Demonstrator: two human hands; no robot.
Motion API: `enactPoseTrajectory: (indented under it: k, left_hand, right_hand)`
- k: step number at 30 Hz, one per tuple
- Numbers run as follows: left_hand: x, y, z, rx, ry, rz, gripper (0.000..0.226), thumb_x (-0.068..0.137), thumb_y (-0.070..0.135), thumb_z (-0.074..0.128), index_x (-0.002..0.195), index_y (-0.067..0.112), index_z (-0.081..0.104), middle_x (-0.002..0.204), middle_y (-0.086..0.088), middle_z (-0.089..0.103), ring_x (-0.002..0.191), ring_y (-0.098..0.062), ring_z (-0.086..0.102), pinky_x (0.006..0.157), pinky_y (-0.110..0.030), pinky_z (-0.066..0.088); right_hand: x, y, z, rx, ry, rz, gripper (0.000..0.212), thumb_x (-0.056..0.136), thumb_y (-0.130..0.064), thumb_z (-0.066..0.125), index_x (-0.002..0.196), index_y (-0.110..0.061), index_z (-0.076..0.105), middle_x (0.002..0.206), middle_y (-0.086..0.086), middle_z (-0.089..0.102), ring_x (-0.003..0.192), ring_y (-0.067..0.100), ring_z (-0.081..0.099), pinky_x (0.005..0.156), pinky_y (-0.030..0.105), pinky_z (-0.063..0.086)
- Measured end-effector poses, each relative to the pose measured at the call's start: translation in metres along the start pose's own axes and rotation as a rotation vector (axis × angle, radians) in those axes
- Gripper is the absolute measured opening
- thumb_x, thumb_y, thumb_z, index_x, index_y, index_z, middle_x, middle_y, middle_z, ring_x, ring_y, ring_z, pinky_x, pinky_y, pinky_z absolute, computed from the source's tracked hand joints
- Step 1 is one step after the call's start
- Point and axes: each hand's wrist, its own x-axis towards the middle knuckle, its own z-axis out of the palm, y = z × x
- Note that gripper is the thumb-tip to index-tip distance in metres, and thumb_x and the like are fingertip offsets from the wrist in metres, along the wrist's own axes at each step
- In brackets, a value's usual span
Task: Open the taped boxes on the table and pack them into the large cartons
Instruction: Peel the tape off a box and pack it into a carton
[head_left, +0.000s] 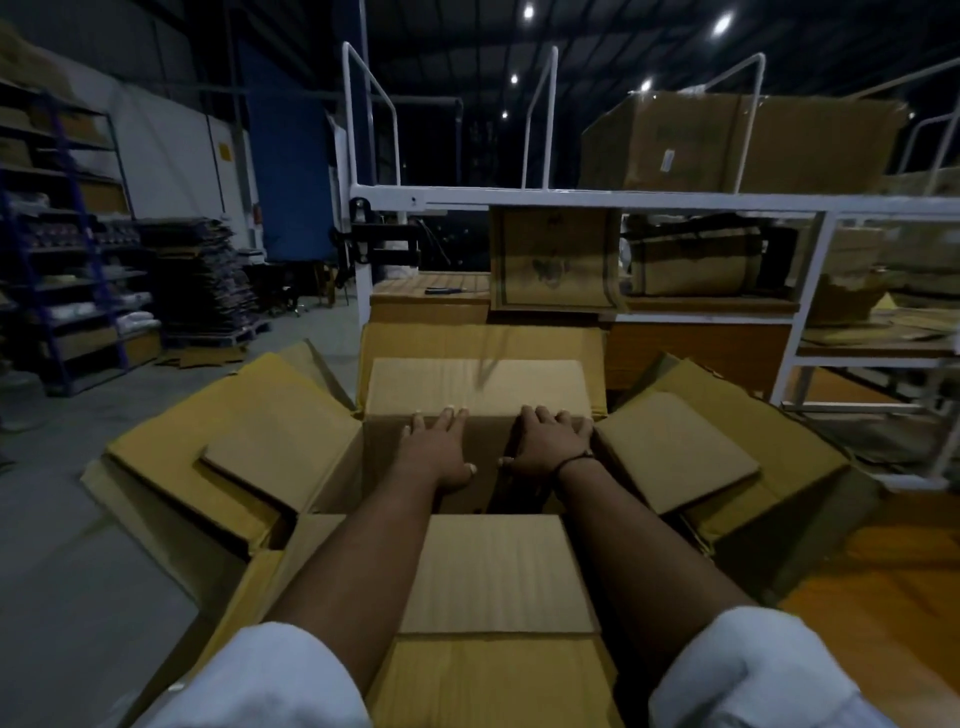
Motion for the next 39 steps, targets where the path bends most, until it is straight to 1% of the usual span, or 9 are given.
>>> enactPoseTrajectory:
  k: [5,10,15,20,23,25,30,34,39]
  left_hand:
    - [-0.003,0.001,0.000,-0.012,0.007,0.012,0.093,0.099,0.045,0.060,0.164,0.024,-0.002,0.172,-0.001,-0.009,0.156,-0.043,-0.003,0.126,-0.055,0.010]
    - [-0.003,-0.001,0.000,-0.023,0.014,0.008,0.091,0.099,0.044,0.059,0.165,0.024,0.000,0.172,-0.001,-0.008,0.156,-0.042,-0.003,0.126,-0.054,0.011]
    - [-0.008,-0.003,-0.003,-0.048,0.037,-0.005,0.087,0.099,0.042,0.059,0.165,0.023,0.005,0.173,-0.001,-0.001,0.156,-0.041,0.001,0.125,-0.053,0.014]
    - [-0.015,0.011,-0.010,-0.104,0.203,0.020,0.073,0.097,0.040,0.062,0.159,0.022,0.029,0.164,-0.005,0.035,0.151,-0.037,0.026,0.119,-0.050,0.031]
    - [-0.021,0.019,-0.015,-0.161,0.336,0.014,0.058,0.096,0.042,0.063,0.148,0.023,0.048,0.144,-0.006,0.057,0.139,-0.032,0.043,0.108,-0.047,0.042]
    - [-0.026,0.017,-0.019,-0.143,0.331,-0.036,0.048,0.095,0.047,0.062,0.137,0.023,0.059,0.135,-0.007,0.063,0.138,-0.033,0.043,0.108,-0.047,0.041]
    - [-0.042,-0.012,-0.020,-0.080,0.248,-0.204,0.047,0.090,0.061,0.061,0.119,0.024,0.068,0.119,-0.006,0.068,0.121,-0.030,0.055,0.108,-0.049,0.035]
    - [-0.061,-0.024,-0.018,-0.013,0.156,-0.246,0.058,0.087,0.070,0.055,0.124,0.028,0.067,0.134,-0.011,0.063,0.129,-0.036,0.049,0.105,-0.051,0.032]
    - [-0.087,-0.032,-0.024,0.125,0.095,-0.380,0.072,0.089,0.076,0.046,0.139,0.026,0.059,0.156,-0.019,0.041,0.146,-0.053,0.019,0.117,-0.067,0.008]
  right_hand:
    - [-0.030,0.032,-0.015,-0.012,0.084,0.443,0.093,0.087,-0.059,0.060,0.159,-0.019,0.017,0.164,0.028,0.003,0.149,0.052,0.002,0.118,0.067,-0.003]
    - [-0.035,0.055,-0.016,0.004,-0.057,0.496,0.098,0.083,-0.068,0.063,0.156,-0.017,0.022,0.163,0.029,0.009,0.150,0.048,0.009,0.120,0.060,0.011]
    - [-0.040,0.071,-0.016,0.002,-0.076,0.380,0.100,0.077,-0.082,0.056,0.153,-0.023,0.029,0.163,0.024,0.018,0.149,0.044,0.015,0.119,0.054,0.017]
    - [-0.059,0.095,-0.022,0.006,-0.043,0.156,0.077,0.084,-0.080,0.046,0.138,-0.024,0.048,0.144,0.014,0.046,0.132,0.034,0.040,0.109,0.050,0.035]
    - [-0.068,0.103,-0.032,-0.018,-0.066,0.061,0.074,0.088,-0.075,0.049,0.141,-0.023,0.047,0.142,0.009,0.048,0.132,0.030,0.040,0.110,0.049,0.034]
    - [-0.073,0.105,-0.033,-0.048,-0.072,0.025,0.074,0.088,-0.075,0.048,0.142,-0.024,0.047,0.141,0.008,0.048,0.132,0.029,0.040,0.111,0.049,0.032]
    - [-0.074,0.099,-0.027,-0.125,-0.035,0.049,0.079,0.088,-0.080,0.036,0.143,-0.025,0.046,0.146,0.011,0.045,0.136,0.032,0.037,0.113,0.051,0.028]
    - [-0.077,0.065,-0.022,-0.029,-0.054,0.032,0.082,0.088,-0.083,0.028,0.147,-0.029,0.045,0.153,0.011,0.038,0.140,0.035,0.030,0.114,0.055,0.023]
    - [-0.099,-0.008,-0.015,0.163,-0.097,-0.143,0.089,0.087,-0.085,0.026,0.158,-0.031,0.027,0.169,0.007,-0.002,0.154,0.034,-0.010,0.122,0.055,0.004]
